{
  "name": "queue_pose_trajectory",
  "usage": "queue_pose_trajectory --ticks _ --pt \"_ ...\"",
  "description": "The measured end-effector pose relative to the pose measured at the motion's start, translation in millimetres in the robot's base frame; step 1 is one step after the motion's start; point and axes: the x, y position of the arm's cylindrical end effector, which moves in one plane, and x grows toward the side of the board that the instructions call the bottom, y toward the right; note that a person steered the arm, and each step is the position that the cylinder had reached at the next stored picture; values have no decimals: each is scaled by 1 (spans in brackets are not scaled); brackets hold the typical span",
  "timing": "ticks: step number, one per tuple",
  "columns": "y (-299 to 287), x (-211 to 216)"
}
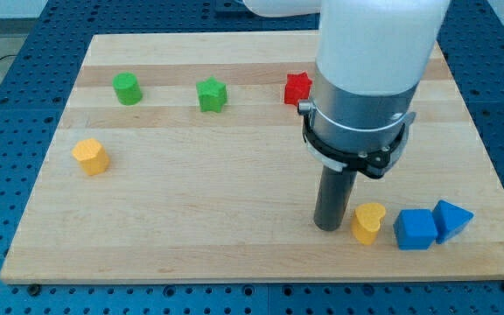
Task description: Place yellow hexagon above blue triangle
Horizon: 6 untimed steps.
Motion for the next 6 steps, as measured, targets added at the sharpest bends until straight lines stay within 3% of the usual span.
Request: queue_pose_trajectory --ticks 2,3,5,6 --pt "21 2" --pt "-17 -8" --pt "-141 -122" --pt "-238 -136"
